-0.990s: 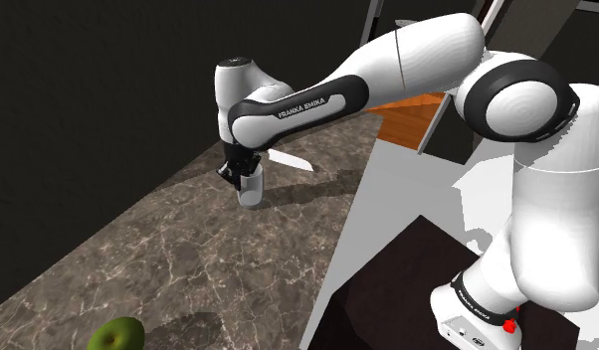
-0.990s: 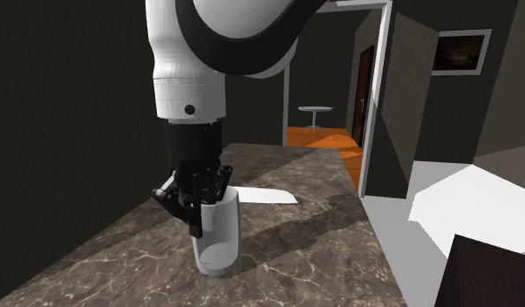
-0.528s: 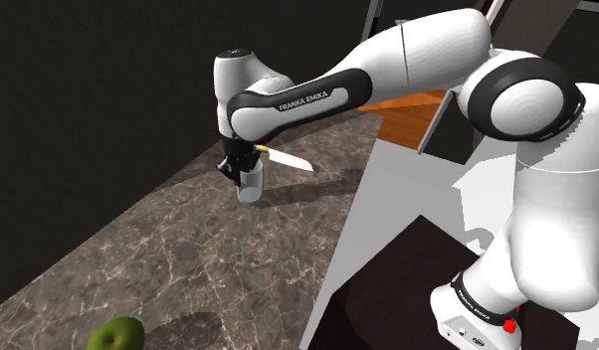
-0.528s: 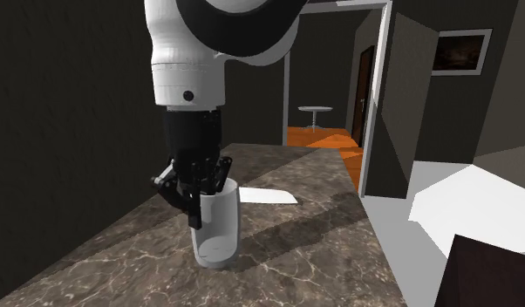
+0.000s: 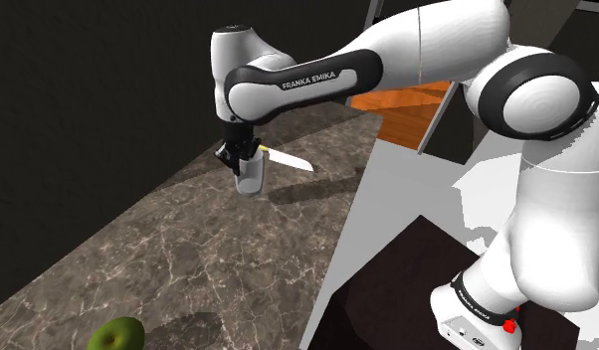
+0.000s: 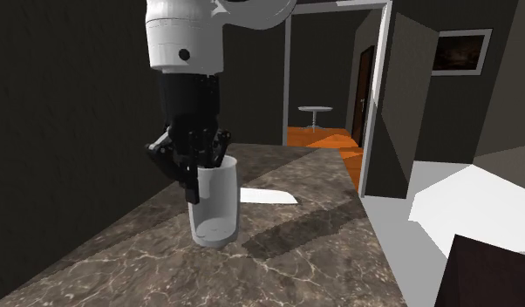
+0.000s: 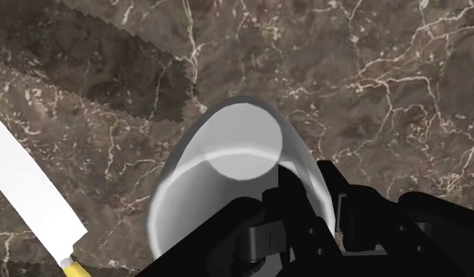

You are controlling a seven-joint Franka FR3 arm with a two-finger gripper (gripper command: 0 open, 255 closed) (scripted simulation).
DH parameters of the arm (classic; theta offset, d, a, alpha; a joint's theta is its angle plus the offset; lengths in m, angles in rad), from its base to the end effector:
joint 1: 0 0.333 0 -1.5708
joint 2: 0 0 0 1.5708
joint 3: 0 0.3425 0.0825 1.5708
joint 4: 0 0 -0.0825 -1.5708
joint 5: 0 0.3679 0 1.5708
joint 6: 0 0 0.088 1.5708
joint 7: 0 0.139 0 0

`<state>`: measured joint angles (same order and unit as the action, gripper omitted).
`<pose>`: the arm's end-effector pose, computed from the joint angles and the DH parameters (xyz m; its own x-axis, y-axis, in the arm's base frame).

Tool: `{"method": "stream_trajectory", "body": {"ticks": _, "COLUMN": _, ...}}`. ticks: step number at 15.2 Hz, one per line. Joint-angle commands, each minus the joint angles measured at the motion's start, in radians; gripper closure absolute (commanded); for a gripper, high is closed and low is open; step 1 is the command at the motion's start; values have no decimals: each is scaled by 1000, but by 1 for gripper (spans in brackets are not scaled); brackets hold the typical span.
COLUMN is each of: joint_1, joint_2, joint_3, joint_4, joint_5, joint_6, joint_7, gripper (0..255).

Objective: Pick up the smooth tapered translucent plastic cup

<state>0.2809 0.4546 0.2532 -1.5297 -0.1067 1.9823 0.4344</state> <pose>0.6036 0.3172 0.4006 0.9932 0.1161 0.0070 0.1162 -0.9931 -0.0164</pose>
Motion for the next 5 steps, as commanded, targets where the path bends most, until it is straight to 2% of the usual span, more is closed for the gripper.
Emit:
{"method": "stream_trajectory", "body": {"ticks": 1, "joint_1": -1, "joint_2": -7, "joint_3": 1, "joint_4": 17, "joint_5": 2, "joint_6": -23, "joint_7": -3, "gripper": 255}}
{"method": "stream_trajectory", "body": {"ticks": 5, "joint_1": -1, "joint_2": -13, "joint_3": 2, "joint_4": 36, "joint_5": 4, "joint_6": -49, "joint_7": -4, "gripper": 255}}
